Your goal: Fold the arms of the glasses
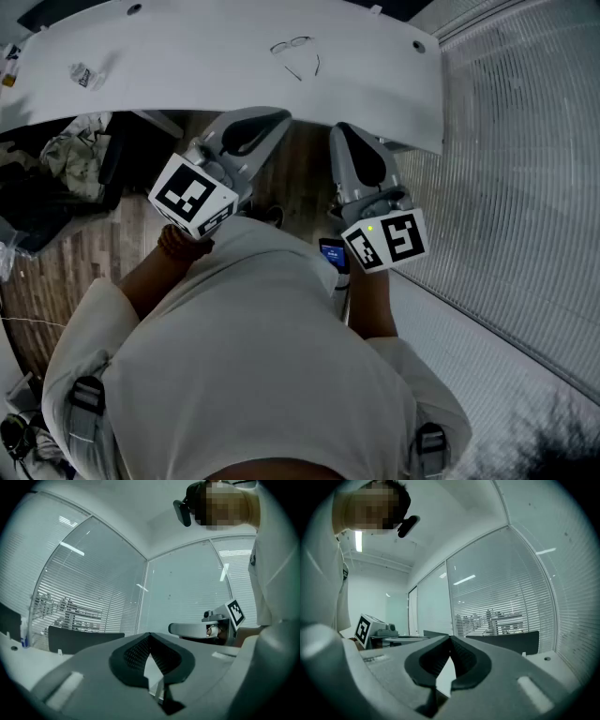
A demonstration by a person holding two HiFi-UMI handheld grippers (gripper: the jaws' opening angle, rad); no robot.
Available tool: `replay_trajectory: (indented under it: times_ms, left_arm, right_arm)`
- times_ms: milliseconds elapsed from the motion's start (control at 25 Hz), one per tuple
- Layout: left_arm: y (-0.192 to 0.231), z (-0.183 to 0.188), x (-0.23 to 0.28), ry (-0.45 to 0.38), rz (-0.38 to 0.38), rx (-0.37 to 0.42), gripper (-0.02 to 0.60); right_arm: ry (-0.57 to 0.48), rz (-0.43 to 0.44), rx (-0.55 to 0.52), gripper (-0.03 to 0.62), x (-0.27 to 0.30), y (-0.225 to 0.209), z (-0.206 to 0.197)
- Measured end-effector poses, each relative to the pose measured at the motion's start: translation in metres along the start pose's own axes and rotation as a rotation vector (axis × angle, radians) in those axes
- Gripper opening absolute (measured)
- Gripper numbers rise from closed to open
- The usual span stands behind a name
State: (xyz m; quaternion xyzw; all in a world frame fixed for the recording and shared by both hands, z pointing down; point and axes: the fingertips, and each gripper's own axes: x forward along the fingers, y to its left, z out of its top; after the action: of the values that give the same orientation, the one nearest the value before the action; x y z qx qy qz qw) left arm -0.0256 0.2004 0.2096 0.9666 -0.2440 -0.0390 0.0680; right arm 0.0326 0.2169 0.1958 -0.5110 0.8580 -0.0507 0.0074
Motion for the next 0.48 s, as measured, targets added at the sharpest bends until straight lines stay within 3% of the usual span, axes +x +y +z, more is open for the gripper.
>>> replay_trajectory:
  times_ms: [480]
  left_arm:
    - [0.0,0.004,0.005,0.028,0.011,-0.003,0.003]
  right_arm:
    - [-0.008,0.007,0.029,0.002,-0.002,-0.01,0.002]
